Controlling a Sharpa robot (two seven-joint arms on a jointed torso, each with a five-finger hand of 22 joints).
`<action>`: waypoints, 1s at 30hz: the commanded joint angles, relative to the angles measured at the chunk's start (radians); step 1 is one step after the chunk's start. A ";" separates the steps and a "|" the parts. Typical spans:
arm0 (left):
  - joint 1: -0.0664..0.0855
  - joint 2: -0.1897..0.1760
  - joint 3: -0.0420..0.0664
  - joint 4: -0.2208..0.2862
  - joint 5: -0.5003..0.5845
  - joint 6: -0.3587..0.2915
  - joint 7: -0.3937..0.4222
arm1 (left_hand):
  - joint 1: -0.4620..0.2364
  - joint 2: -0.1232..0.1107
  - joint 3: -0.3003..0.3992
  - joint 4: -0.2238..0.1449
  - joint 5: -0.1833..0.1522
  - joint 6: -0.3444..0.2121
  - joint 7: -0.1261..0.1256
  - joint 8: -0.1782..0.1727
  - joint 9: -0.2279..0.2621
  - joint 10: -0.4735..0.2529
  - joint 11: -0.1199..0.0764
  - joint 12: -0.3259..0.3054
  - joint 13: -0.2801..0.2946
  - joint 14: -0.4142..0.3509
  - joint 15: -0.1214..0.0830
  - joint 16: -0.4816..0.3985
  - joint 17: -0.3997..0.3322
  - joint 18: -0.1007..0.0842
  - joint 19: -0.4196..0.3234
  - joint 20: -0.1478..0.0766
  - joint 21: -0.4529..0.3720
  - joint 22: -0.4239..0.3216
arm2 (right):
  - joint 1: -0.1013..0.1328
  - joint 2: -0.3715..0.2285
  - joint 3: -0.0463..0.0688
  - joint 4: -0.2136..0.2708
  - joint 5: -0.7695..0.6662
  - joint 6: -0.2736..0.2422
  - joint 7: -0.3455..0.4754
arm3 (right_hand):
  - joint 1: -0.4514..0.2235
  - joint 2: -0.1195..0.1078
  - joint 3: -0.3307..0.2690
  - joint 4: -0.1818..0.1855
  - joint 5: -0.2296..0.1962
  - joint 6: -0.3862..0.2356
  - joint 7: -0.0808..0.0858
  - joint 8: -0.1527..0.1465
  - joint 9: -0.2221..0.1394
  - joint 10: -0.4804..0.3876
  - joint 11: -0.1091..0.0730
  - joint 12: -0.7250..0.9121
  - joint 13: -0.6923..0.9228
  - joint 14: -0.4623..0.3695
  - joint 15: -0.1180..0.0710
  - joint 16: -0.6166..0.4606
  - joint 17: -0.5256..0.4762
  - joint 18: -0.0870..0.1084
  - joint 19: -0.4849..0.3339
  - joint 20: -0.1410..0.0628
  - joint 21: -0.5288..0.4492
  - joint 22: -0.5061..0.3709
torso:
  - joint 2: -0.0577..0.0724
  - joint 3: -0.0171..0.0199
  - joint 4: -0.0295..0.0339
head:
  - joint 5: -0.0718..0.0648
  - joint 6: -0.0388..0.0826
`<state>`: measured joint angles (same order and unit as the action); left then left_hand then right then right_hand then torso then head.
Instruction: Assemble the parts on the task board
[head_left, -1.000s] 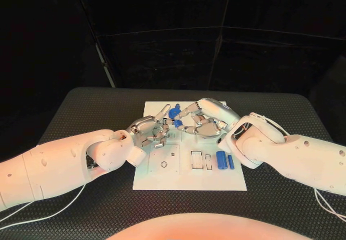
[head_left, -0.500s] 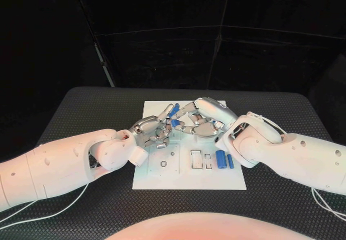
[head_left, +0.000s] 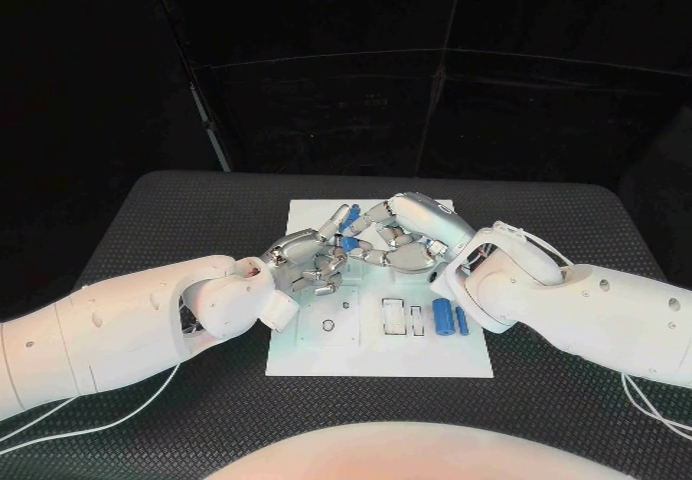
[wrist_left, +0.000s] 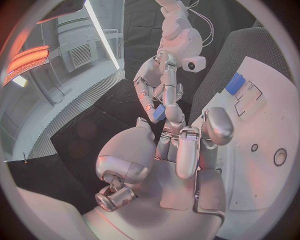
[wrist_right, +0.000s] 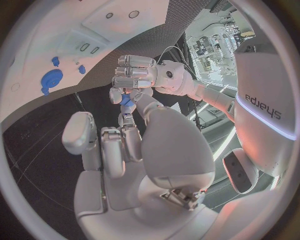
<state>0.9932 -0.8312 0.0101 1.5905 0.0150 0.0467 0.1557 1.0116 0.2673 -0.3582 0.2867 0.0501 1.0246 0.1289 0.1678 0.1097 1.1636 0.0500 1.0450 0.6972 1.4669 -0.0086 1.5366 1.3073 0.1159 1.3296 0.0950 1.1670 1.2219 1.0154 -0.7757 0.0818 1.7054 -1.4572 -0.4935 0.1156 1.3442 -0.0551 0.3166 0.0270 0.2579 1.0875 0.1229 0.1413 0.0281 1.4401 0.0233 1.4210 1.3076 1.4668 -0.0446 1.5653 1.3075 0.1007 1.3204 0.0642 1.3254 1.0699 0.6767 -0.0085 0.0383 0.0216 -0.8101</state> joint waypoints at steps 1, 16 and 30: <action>0.002 -0.001 0.001 0.001 0.005 0.024 0.020 | -0.001 0.008 -0.007 -0.002 -0.003 0.011 -0.003 0.007 0.003 0.008 -0.003 0.003 0.001 0.086 -0.011 0.004 0.214 -0.016 0.006 -0.005 0.004 0.001 | 0.001 -0.002 0.000 0.000 -0.008 -0.003 0.001 | -0.002 0.004 -0.001 -0.001 0.007 0.035 -0.024 0.050 0.050 0.008 -0.003 0.007 0.087 0.104 0.000 0.005 0.263 -0.005 0.006 0.001 0.006 0.000 | 0.000 0.0001 -0.0003 | 0.000 0.000; 0.002 -0.002 0.002 -0.002 0.005 0.017 0.025 | -0.001 0.020 -0.006 -0.003 -0.003 0.046 -0.017 0.030 0.020 0.016 -0.016 0.007 0.008 0.088 -0.021 0.008 0.221 -0.017 0.007 -0.014 0.010 0.008 | 0.001 -0.006 0.000 0.000 -0.019 0.005 -0.005 | -0.002 0.004 -0.001 -0.002 0.006 0.036 -0.024 0.050 0.050 0.010 -0.003 0.010 0.091 0.104 -0.001 0.005 0.263 -0.005 0.006 0.001 0.006 0.001 | 0.000 0.0003 -0.0003 | 0.000 -0.004; 0.002 -0.006 0.002 -0.005 0.005 0.010 0.028 | 0.000 0.021 -0.005 -0.003 -0.003 0.050 -0.019 0.033 0.023 0.018 -0.017 0.008 0.011 0.089 -0.023 0.009 0.223 -0.017 0.009 -0.015 0.012 0.010 | 0.001 -0.009 0.000 0.003 -0.015 0.000 -0.007 | -0.002 0.004 -0.002 -0.002 0.006 0.037 -0.025 0.051 0.050 0.012 -0.003 0.012 0.093 0.104 -0.001 0.005 0.263 -0.006 0.007 0.001 0.008 0.003 | 0.000 0.0002 -0.0002 | 0.001 -0.005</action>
<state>0.9922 -0.8346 0.0093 1.5856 0.0146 0.0481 0.1570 1.0114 0.2754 -0.3610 0.2840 0.0501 1.0653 0.1088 0.1948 0.1315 1.1797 0.0379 1.0496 0.7065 1.4671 -0.0233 1.5407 1.3074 0.1159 1.3371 0.0875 1.1764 1.2309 1.0164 -0.7813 0.0828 1.7092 -1.4685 -0.4929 0.1169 1.3397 -0.0599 0.3158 0.0276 0.2615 1.0890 0.1215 0.1424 0.0280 1.4437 0.0196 1.4293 1.3076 1.4668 -0.0446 1.5653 1.3074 0.1008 1.3204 0.0643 1.3310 1.0716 0.6767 -0.0084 0.0382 0.0224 -0.8155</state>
